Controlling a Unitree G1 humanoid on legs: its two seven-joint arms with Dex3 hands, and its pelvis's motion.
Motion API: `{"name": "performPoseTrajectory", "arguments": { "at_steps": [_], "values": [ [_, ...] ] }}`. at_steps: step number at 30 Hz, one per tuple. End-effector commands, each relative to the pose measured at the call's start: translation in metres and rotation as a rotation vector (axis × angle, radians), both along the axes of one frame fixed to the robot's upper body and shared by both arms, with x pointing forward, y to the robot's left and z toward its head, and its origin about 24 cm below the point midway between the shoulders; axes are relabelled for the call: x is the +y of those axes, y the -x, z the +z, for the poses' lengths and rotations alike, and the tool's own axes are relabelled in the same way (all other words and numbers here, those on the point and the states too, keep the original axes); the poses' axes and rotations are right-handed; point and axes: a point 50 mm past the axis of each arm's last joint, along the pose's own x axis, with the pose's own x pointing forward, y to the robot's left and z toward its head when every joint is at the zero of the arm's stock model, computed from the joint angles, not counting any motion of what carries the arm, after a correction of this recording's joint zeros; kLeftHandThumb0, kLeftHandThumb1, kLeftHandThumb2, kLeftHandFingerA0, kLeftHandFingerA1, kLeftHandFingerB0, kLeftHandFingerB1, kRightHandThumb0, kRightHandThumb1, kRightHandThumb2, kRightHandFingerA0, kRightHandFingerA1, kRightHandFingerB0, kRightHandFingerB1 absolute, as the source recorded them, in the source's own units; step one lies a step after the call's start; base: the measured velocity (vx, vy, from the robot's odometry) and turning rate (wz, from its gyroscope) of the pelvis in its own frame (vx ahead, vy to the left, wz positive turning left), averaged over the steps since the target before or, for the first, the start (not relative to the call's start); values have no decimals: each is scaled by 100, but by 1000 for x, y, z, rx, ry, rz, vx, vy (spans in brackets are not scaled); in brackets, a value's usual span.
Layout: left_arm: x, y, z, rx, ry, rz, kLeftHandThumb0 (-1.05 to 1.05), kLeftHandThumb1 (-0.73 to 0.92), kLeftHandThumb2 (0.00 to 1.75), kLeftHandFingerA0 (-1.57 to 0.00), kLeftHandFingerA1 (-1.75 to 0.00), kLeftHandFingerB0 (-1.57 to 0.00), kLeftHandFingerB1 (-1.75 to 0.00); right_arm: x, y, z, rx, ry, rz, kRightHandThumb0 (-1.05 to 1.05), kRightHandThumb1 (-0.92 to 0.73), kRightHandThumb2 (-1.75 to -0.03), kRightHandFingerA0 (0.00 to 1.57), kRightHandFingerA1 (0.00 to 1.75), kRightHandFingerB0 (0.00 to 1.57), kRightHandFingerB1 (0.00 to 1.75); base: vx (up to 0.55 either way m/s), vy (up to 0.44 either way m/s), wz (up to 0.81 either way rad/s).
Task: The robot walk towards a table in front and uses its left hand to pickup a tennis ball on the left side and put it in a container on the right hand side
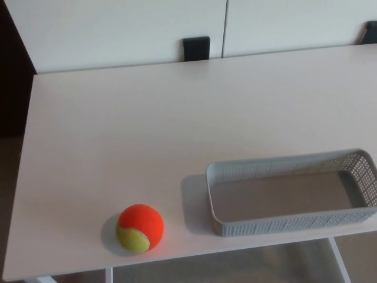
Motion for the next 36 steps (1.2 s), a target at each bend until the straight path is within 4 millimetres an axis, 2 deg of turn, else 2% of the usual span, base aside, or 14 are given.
{"name": "performPoseTrajectory", "arguments": {
  "at_steps": [1,3,7,8,11,15,16,17,20,21,22,24,25,36],
  "values": [
    [10,6,9,-25,-19,99,7,58,59,-27,-44,-18,-33,-1,2,1,-2,9,-6,-46,-60,-58,73,54,52,43,0,0,0],
    [63,6,57,-214,-333,332,-1,61,57,-30,-46,-17,-31,-5,-8,4,-14,15,-4,-44,-59,-58,71,50,50,42,0,0,0],
    [75,2,78,-294,-404,364,-4,60,57,-30,-42,-16,-30,-5,-8,3,-12,16,-3,-44,-58,-58,71,50,51,42,0,0,0],
    [64,-21,121,-492,-443,279,-5,54,56,-34,-37,-24,-30,-4,-8,2,-8,4,-12,-44,-58,-58,71,52,51,43,0,0,0],
    [21,-55,188,-824,-501,29,-9,48,56,-24,-37,-25,-32,-1,-7,-1,-6,-3,-16,-45,-57,-58,71,54,52,44,0,0,0],
    [20,-55,189,-821,-499,32,-9,48,56,-24,-37,-25,-32,-1,-6,-1,-6,-4,-17,-45,-57,-58,71,54,52,44,0,0,0],
    [-18,-74,209,-928,-524,-189,-33,34,55,-33,-41,-24,-32,-1,-6,-1,4,6,-9,-44,-59,-58,71,53,50,43,0,0,0],
    [-40,-82,219,-977,-543,-307,-25,42,54,-19,-44,-10,-26,-2,-6,0,8,9,-5,-45,-59,-58,71,54,50,43,0,0,0],
    [-47,-84,221,-977,-557,-345,-25,42,54,-19,-44,-10,-26,-2,-6,0,9,9,-4,-45,-59,-58,71,54,50,43,0,0,0],
    [-63,-98,217,-969,-529,-468,-19,28,80,-3,-50,0,-51,-1,-5,-1,9,10,-1,-46,-59,-59,71,53,51,43,0,0,0],
    [-85,-113,211,-956,-500,-624,-19,28,80,-3,-50,0,-51,-1,-4,-1,10,12,3,-46,-59,-59,71,53,51,43,0,0,0],
    [-91,-115,210,-951,-494,-655,-19,28,80,-3,-50,0,-51,-1,-4,-1,10,12,4,-46,-59,-59,71,53,51,43,0,0,0],
    [-102,-125,203,-916,-497,-717,-36,34,56,-20,-47,-9,-33,-1,-6,0,10,11,-4,-42,-59,-58,72,51,53,43,0,0,0],
    [-136,-157,167,-775,-490,-902,-40,34,58,-24,-42,-14,-32,0,-11,-1,7,1,-15,-43,-59,-58,70,51,55,44,0,0,0]
  ]
}}
